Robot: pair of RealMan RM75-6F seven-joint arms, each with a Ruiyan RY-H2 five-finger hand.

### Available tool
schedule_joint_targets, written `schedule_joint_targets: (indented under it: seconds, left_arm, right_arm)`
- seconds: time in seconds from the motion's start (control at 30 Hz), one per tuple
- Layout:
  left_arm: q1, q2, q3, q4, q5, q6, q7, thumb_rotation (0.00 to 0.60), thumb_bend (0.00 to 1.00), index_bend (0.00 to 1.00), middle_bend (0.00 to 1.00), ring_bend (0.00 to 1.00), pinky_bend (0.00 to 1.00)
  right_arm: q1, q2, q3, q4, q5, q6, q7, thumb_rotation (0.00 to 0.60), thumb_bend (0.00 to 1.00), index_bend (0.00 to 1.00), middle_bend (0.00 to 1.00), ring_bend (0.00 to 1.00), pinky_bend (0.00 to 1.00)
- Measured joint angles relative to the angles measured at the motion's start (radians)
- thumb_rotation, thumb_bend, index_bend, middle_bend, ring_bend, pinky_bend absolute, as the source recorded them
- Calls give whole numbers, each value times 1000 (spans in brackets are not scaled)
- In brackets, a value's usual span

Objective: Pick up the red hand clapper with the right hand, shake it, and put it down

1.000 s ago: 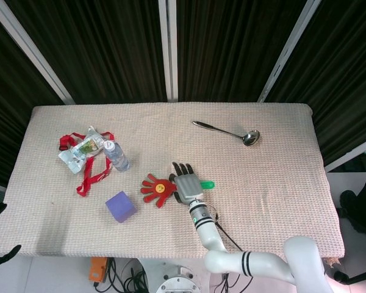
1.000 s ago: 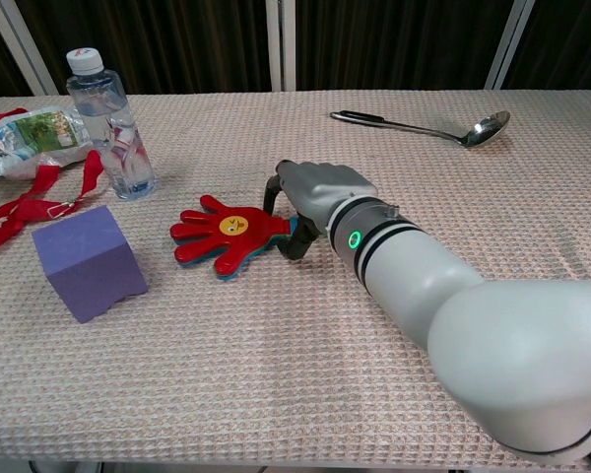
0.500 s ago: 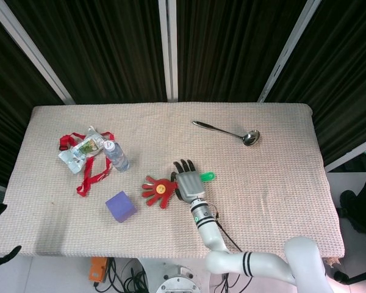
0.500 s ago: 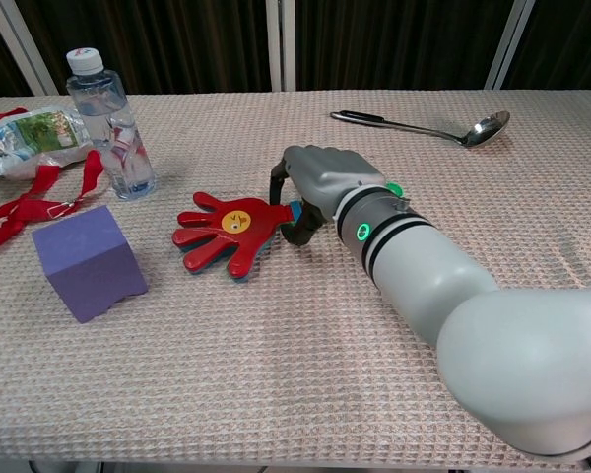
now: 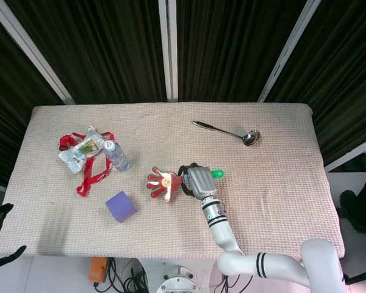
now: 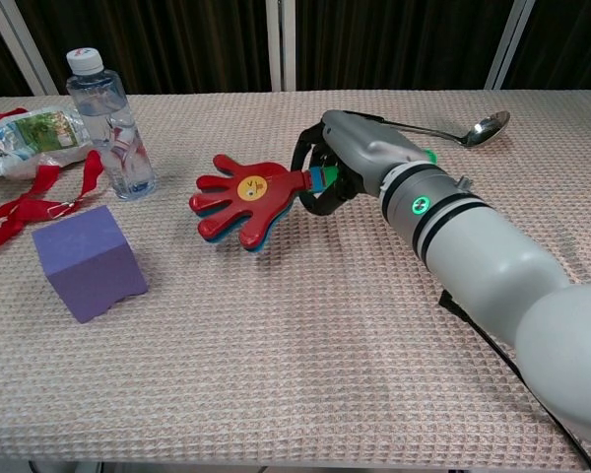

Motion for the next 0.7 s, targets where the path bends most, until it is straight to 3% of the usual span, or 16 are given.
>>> schedule_joint_targets:
  seconds: [0.1,0.23,0.5,0.7]
  left_arm:
    - [-1,0,0,-5,0,-1,4,600,115,88,92,0,0]
    - [-2,0,0,-13,1,-3,11,600,116,89,92,0,0]
    - [-8,3,-2,-28,1,-10,27,600,115,89,92,0,0]
    - [-12,5,-5,-40,0,-15,40,600,116,89,92,0,0]
  right_arm:
    - [-22,20,5,-19,-48,10,84,600,431,896,572,579,888]
    - [-52,55,18,-63,-102,27,183,600,447,913,594,689,987]
    - [-109,149,56,-181,-145,49,331,600,454,914,607,731,1000]
    - [-158,234,101,-284,-152,37,516,600,446,900,605,732,1000]
